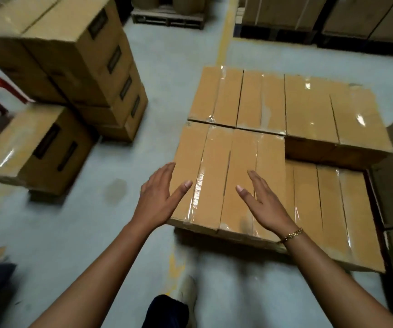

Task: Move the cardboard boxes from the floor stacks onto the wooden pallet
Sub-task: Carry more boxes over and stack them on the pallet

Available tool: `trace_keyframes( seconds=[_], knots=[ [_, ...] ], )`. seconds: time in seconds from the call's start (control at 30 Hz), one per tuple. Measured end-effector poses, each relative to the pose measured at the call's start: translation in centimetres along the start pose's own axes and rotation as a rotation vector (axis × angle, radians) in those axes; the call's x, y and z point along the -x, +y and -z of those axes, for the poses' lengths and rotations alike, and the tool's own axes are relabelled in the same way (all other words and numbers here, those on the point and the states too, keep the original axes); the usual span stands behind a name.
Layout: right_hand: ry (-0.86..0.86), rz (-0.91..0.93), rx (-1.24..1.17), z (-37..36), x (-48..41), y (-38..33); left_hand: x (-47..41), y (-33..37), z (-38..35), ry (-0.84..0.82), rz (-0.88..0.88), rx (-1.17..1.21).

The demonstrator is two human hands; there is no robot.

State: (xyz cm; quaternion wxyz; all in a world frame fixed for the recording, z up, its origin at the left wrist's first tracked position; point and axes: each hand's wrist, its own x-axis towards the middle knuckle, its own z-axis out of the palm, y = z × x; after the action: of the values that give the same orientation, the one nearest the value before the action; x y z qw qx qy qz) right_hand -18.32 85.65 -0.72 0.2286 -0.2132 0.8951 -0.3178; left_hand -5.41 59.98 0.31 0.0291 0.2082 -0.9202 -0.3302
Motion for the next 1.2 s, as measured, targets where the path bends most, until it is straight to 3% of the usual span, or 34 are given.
trace_keyframes(
  seconds=[0.23,0.6,0.97,1.2],
  knots=[
    [-0.042,0.068,-0.080,-1.7,-2.6,-13.2,0.5,-5.0,13.5,0.085,0.135,0.019],
    [-0.120,0.053,-0.334,-12.6,-15.4,-33.0,-4.7,-22.1,32.6,0.094,0.321,0.157],
    [-0.334,0.098,-0.284,-23.1,-33.1,-45.6,-14.2,-35.9,40.4,0.159,0.508,0.289],
    [-0.587,0.133,-0.136,-29.6,-41.9,-54.5,-18.5,-42.6,45.0,0.237,0.615,0.364]
  ],
)
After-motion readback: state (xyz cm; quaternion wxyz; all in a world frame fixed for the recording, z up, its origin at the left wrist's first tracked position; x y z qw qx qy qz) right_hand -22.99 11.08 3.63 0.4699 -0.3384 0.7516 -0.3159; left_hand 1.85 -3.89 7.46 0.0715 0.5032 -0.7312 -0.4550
